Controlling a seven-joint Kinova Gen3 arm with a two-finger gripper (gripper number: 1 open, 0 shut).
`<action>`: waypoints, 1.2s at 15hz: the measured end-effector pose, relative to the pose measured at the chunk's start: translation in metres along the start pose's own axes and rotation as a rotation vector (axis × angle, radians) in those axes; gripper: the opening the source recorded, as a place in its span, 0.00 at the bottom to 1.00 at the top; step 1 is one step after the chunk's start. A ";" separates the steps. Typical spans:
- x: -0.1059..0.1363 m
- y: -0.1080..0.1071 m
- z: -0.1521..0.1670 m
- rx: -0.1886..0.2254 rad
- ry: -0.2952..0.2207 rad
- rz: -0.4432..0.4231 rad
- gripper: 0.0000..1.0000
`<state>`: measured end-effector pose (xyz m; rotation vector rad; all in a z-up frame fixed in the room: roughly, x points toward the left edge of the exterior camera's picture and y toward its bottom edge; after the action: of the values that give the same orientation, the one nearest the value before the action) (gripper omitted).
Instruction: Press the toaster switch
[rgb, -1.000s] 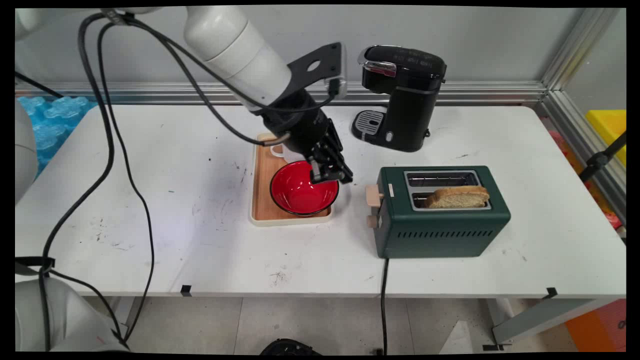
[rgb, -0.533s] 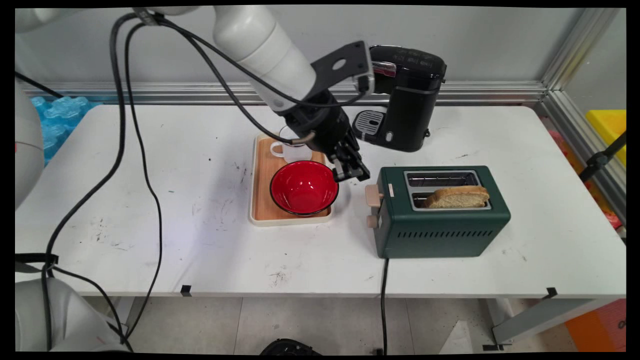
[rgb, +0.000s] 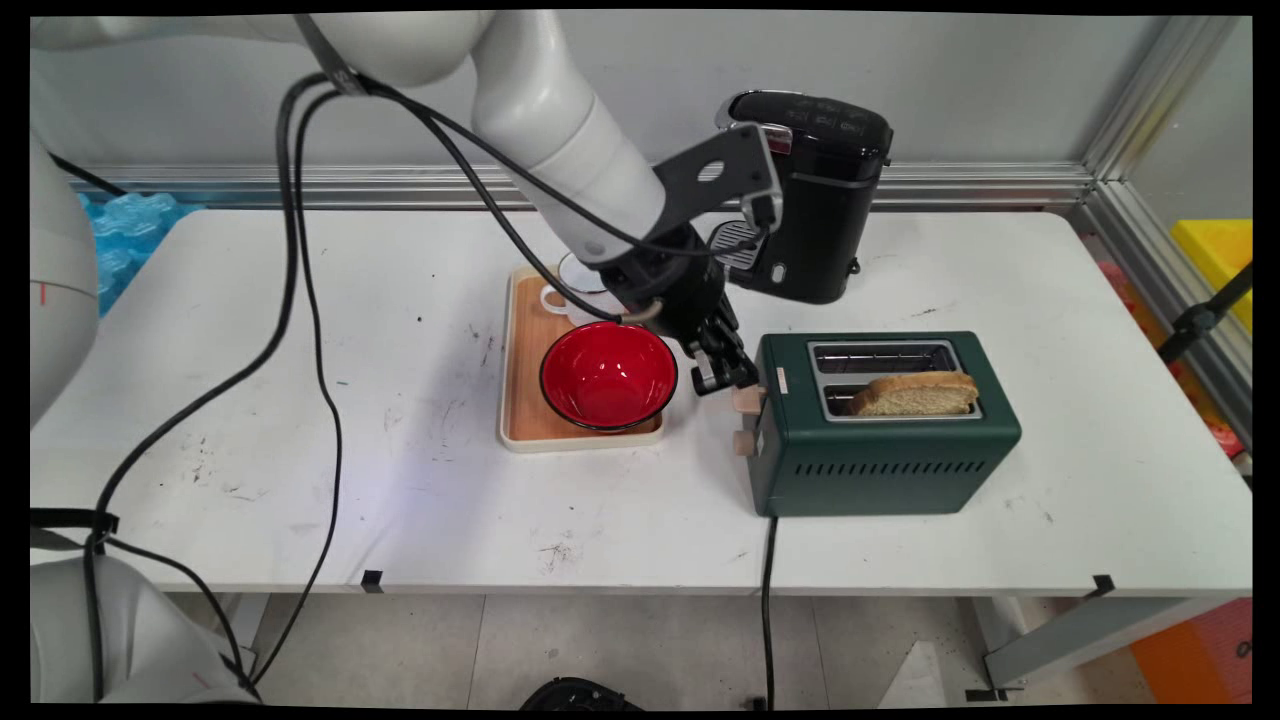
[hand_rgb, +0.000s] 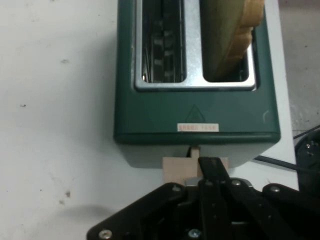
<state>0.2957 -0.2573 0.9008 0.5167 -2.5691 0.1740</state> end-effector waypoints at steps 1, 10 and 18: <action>0.000 0.000 0.004 0.003 -0.002 -0.001 0.00; -0.005 -0.003 0.034 0.033 -0.012 0.006 0.00; -0.018 0.002 0.053 0.034 -0.023 0.021 0.00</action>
<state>0.2850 -0.2612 0.8460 0.5069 -2.5993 0.2213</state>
